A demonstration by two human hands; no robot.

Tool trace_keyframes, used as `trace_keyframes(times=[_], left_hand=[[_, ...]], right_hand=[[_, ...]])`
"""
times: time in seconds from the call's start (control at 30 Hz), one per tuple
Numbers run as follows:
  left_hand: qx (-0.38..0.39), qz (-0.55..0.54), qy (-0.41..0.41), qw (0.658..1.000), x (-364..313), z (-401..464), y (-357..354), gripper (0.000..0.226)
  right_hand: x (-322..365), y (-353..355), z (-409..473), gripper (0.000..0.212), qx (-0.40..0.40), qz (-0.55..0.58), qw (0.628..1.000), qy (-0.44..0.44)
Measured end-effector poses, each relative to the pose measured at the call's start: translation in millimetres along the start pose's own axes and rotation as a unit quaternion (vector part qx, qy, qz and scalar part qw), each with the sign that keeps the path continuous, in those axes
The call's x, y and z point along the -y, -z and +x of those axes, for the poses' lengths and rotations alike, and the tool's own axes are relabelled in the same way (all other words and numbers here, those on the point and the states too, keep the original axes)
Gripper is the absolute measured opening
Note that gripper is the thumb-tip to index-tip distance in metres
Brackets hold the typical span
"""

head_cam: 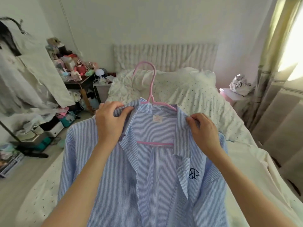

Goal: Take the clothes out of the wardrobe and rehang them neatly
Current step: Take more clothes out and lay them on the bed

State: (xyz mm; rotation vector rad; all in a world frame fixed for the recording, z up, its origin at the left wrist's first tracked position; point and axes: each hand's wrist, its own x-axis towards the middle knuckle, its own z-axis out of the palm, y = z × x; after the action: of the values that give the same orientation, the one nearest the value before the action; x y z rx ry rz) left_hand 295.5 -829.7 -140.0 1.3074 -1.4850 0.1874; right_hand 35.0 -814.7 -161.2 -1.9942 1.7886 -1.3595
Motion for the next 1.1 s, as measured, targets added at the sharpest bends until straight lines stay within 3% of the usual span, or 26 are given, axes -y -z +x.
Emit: trace_keyframes(times=[0.1, 0.3, 0.53, 0.83, 0.97, 1.1], left_hand=[[0.038, -0.015, -0.007, 0.999, 47.4, 36.7, -43.4, 0.024], [0.162, -0.043, 0.056, 0.984, 136.8, 81.6, -130.6, 0.021], [0.312, -0.032, 0.117, 0.942, 217.2, 71.1, -239.6, 0.02], [0.521, 0.066, 0.179, 0.832, 297.1, 37.2, -369.2, 0.021], [0.546, 0.132, 0.143, 0.815, 311.9, 31.2, -427.3, 0.023], [0.523, 0.17, 0.122, 0.826, 323.9, 40.7, -482.6, 0.025]], right_hand=[[-15.6, -47.1, 51.3, 0.019, 0.018, 0.005, 1.0, -0.019], [-56.9, -131.5, 125.6, 0.019, 0.069, -0.017, 0.993, -0.09], [-134.9, -208.6, 153.9, 0.018, 0.123, -0.038, 0.974, -0.186], [-257.0, -299.6, 166.9, 0.021, 0.259, -0.081, 0.922, -0.275], [-299.6, -334.9, 178.3, 0.025, 0.267, -0.093, 0.906, -0.314], [-331.0, -364.4, 202.9, 0.022, 0.252, -0.099, 0.897, -0.349]])
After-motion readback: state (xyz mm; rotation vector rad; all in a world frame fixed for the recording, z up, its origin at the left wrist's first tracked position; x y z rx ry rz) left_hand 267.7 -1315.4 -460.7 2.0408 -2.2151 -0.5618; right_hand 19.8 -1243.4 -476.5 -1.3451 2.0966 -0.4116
